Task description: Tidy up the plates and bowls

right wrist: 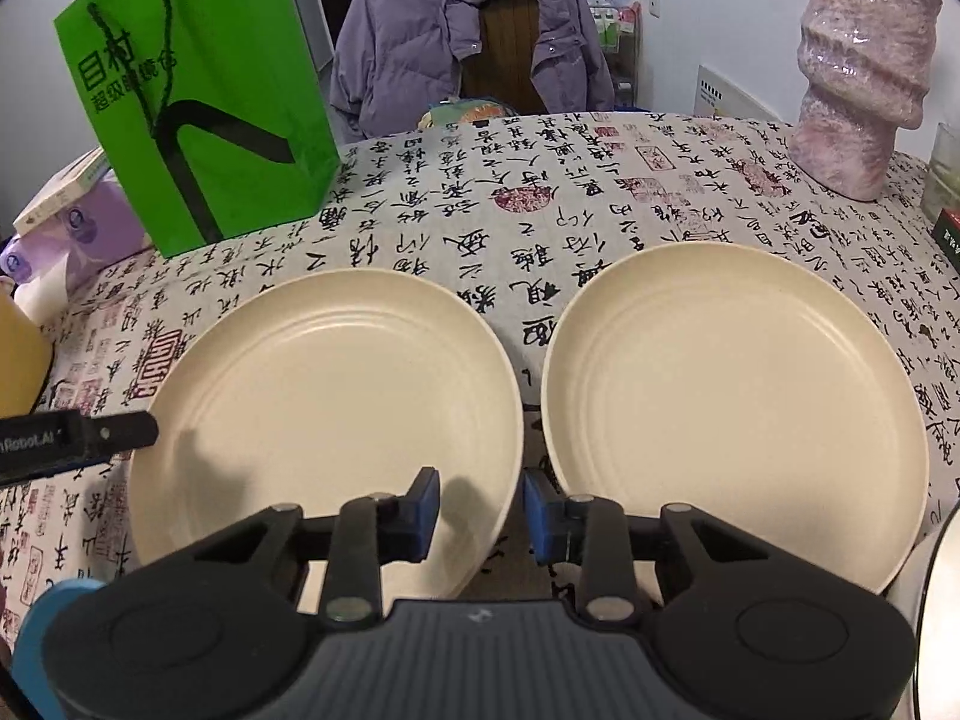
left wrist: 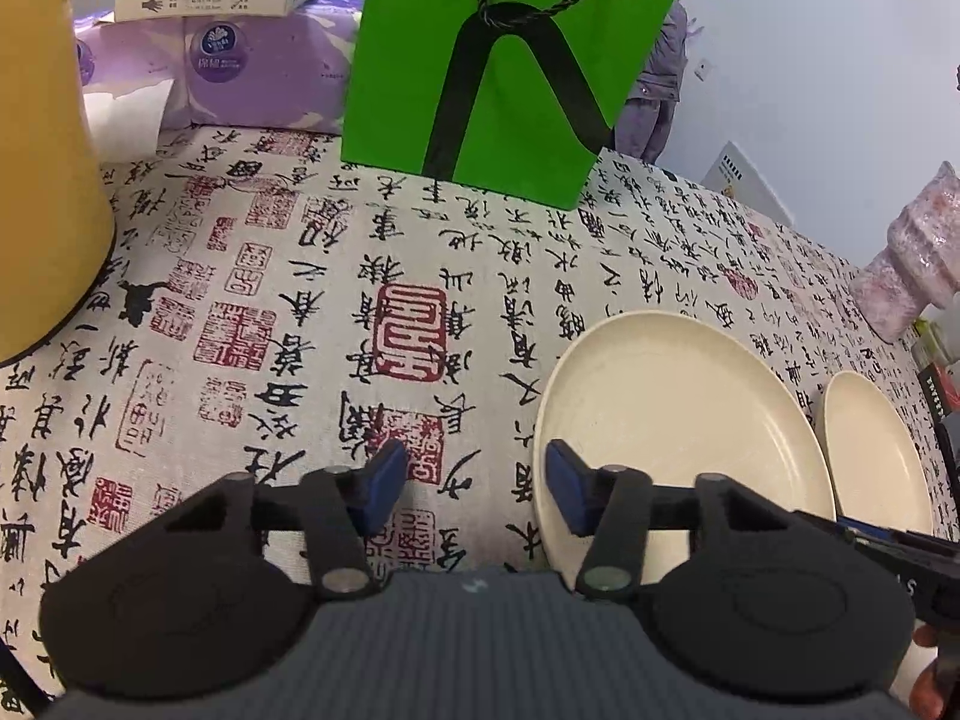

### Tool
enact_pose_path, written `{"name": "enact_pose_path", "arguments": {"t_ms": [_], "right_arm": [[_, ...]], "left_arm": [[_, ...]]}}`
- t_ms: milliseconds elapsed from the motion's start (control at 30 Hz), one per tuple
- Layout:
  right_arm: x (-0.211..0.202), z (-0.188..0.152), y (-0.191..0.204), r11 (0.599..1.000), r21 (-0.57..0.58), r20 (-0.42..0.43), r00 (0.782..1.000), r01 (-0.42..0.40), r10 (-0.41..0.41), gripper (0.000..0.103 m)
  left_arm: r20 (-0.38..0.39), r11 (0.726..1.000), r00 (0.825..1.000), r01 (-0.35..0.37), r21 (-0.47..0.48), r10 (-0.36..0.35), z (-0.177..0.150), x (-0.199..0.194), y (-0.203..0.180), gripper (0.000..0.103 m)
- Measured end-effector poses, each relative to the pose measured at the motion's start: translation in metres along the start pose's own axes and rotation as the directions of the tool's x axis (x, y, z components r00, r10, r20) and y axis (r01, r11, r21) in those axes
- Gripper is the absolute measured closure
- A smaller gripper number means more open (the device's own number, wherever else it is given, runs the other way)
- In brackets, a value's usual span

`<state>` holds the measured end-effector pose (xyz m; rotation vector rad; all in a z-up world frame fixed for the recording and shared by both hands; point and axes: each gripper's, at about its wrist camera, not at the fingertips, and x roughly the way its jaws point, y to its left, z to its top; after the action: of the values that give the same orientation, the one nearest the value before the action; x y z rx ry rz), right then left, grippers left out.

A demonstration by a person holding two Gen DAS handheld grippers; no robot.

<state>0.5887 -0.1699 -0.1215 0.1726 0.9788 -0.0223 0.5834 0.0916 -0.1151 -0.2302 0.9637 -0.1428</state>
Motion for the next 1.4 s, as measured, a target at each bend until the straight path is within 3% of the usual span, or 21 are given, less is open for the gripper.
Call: {"name": "enact_pose_path", "arguments": {"t_ms": [200,300,633,1133,1400], "right_arm": [[0.006,-0.001,0.005,1.0,-0.027,-0.015,1.0,-0.011,0.01,0.082],[0.007,0.0,0.008,0.999,-0.04,-0.018,0.999,-0.03,0.029,0.084],[0.013,0.005,0.005,0.998,-0.02,-0.006,0.998,-0.066,0.066,0.083],[0.024,0.017,0.013,0.994,-0.092,0.013,0.998,-0.055,0.056,0.081],[0.011,0.008,0.034,0.976,-0.211,0.104,0.992,-0.046,0.069,0.084]], "left_arm": [[-0.011,0.999,0.999,0.031,0.022,-0.031,-0.001,0.002,-0.003,0.082],[-0.017,0.998,0.998,0.053,0.033,-0.053,-0.002,0.004,-0.006,0.086],[-0.006,0.999,0.999,0.036,-0.017,-0.036,0.0,0.004,0.002,0.087],[0.008,0.999,0.999,0.037,-0.039,-0.037,0.0,0.006,0.006,0.093],[0.062,0.998,0.996,-0.059,-0.021,0.061,0.001,0.0,0.002,0.093]]}}
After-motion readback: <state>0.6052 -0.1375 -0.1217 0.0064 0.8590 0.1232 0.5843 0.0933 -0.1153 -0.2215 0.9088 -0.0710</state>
